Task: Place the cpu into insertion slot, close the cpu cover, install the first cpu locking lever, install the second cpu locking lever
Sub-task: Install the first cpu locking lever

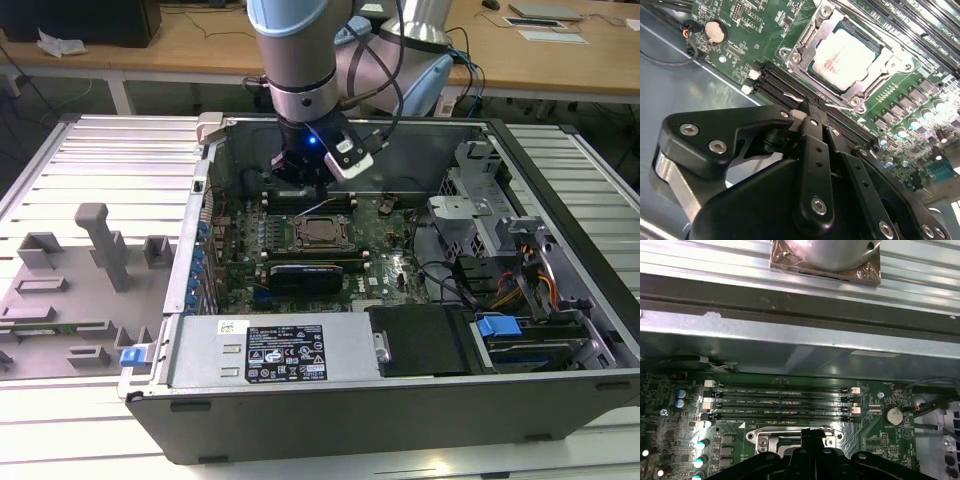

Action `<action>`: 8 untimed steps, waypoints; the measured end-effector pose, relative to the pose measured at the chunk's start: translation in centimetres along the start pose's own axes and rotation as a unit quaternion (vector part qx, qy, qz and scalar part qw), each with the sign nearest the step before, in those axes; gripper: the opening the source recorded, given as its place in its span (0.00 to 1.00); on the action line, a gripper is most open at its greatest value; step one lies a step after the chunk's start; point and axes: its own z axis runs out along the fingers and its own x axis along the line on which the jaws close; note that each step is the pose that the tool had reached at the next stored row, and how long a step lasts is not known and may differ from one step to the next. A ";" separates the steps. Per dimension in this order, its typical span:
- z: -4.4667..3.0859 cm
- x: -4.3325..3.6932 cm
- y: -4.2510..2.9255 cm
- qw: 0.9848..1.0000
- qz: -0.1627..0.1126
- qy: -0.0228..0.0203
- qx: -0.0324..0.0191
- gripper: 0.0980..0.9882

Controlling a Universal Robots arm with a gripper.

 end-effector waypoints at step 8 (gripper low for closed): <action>1.15 0.22 0.00 1.000 0.011 -0.004 0.003 0.01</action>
